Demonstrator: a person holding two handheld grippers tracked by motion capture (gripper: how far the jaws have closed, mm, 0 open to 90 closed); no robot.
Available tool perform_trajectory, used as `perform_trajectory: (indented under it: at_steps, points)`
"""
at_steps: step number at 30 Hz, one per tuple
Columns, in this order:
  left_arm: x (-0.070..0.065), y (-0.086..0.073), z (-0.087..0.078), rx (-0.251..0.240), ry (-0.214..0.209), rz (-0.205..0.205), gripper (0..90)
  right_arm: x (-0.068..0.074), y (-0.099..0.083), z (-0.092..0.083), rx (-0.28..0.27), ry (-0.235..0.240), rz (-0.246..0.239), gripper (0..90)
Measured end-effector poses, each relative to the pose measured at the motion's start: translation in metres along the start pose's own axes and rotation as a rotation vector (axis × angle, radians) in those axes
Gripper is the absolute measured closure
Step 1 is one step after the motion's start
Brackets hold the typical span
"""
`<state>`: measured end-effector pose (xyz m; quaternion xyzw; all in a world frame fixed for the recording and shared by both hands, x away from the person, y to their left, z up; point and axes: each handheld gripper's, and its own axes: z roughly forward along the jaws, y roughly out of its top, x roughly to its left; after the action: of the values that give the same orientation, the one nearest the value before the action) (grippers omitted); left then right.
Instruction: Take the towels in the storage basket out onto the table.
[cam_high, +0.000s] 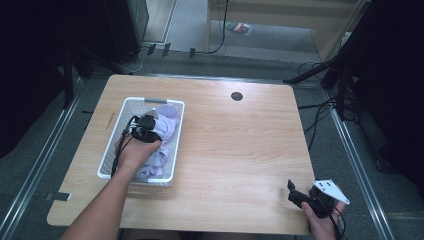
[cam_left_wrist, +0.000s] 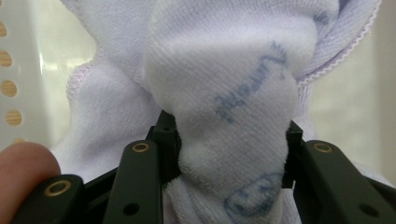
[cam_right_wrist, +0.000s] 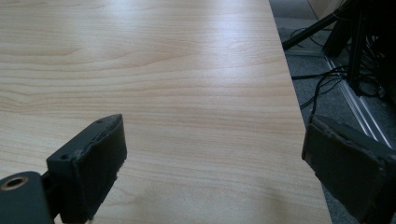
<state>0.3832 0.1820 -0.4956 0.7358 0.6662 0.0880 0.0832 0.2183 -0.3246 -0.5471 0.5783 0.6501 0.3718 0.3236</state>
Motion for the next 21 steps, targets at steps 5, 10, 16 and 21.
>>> perform_trajectory:
  at_steps: [5, 10, 16, 21]
  points:
    - [0.007, 0.006, -0.014, 0.022, -0.044, -0.043, 58.3, 0.000, 0.000, 0.000, 0.001, -0.002, 0.001, 6.4]
    - [0.014, 0.010, -0.032, 0.025, -0.060, -0.062, 58.0, 0.000, 0.000, 0.000, -0.001, -0.002, 0.001, 6.4]
    - [0.015, 0.016, -0.060, 0.003, -0.062, -0.053, 57.8, 0.000, 0.000, 0.000, 0.002, -0.005, 0.000, 6.4]
    - [0.012, 0.025, -0.084, -0.002, -0.050, -0.037, 57.2, 0.000, 0.000, 0.000, 0.003, -0.006, 0.001, 6.4]
